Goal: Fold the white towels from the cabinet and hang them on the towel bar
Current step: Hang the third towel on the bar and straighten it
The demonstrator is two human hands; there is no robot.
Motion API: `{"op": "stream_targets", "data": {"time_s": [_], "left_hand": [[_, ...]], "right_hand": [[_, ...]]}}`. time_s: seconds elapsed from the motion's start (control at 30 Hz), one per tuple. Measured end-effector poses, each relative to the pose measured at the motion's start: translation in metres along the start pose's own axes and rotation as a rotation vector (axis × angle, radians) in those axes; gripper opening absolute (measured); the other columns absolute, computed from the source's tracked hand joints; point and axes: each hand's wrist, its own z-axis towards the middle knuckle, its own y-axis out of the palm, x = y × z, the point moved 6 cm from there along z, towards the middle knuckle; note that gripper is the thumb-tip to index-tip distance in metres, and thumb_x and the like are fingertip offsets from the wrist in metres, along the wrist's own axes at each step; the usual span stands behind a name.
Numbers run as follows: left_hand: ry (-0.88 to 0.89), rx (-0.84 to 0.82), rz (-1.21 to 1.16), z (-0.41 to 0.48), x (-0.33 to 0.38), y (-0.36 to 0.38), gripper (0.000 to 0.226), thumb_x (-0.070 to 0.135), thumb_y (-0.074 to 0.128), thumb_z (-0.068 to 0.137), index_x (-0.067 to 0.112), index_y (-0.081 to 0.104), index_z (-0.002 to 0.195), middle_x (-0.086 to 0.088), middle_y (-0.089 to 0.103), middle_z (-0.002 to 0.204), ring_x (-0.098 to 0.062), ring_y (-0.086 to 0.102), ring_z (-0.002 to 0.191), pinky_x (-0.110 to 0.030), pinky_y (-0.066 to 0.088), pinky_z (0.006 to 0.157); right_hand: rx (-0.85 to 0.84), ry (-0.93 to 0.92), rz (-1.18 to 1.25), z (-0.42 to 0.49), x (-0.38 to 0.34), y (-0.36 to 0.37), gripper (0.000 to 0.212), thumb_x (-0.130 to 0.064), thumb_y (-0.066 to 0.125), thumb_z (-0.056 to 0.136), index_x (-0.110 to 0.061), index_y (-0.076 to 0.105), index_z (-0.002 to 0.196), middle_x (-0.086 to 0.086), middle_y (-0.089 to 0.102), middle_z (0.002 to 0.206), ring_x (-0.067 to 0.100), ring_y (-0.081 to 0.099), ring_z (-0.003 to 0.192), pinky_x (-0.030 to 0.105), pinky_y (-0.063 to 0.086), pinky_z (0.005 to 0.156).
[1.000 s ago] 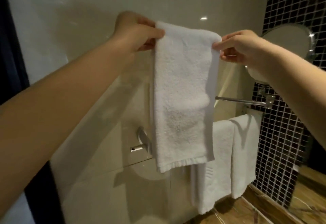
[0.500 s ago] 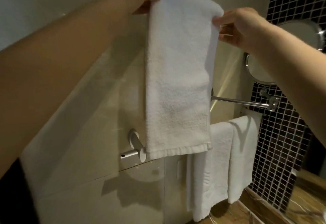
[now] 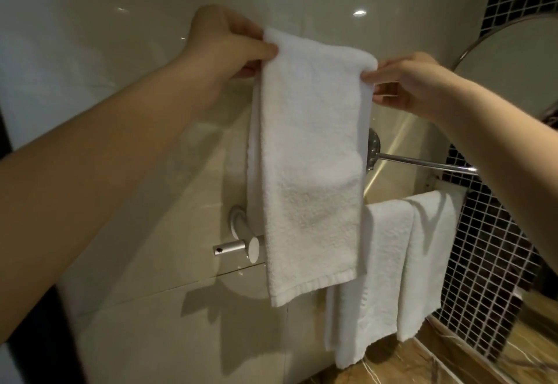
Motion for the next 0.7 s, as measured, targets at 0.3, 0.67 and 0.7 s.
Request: {"op": "stream_targets", "data": {"time_s": [0.3, 0.67, 0.7], "left_hand": [[-0.045, -0.034, 0.11, -0.025, -0.027, 0.004, 0.01, 0.01, 0.073, 0.08, 0.015, 0.064, 0.077, 0.0, 0.062, 0.07, 0.002, 0.057, 0.047, -0.015, 0.049, 0.057], [-0.139, -0.042, 0.232, -0.061, -0.062, -0.003, 0.019, 0.012, 0.077, 0.075, 0.018, 0.063, 0.063, -0.001, 0.058, 0.056, 0.0, 0.051, 0.039, -0.014, 0.043, 0.044], [-0.16, -0.039, 0.238, -0.065, -0.067, -0.003, 0.02, 0.011, 0.078, 0.074, 0.017, 0.062, 0.063, -0.002, 0.057, 0.054, -0.001, 0.049, 0.037, -0.014, 0.041, 0.042]], "right_hand": [[-0.064, 0.002, -0.054, -0.017, 0.03, 0.005, 0.032, -0.027, 0.08, 0.061, -0.012, 0.07, 0.087, -0.003, 0.073, 0.073, 0.007, 0.067, 0.065, 0.016, 0.054, 0.062], [-0.148, 0.093, -0.078, -0.033, 0.07, 0.024, 0.011, -0.01, 0.077, 0.075, -0.006, 0.068, 0.077, 0.002, 0.055, 0.059, 0.009, 0.052, 0.054, 0.014, 0.048, 0.053], [-0.158, 0.105, -0.084, -0.035, 0.074, 0.026, 0.015, -0.01, 0.076, 0.076, 0.0, 0.068, 0.083, 0.005, 0.056, 0.063, 0.009, 0.052, 0.054, 0.014, 0.048, 0.052]]}}
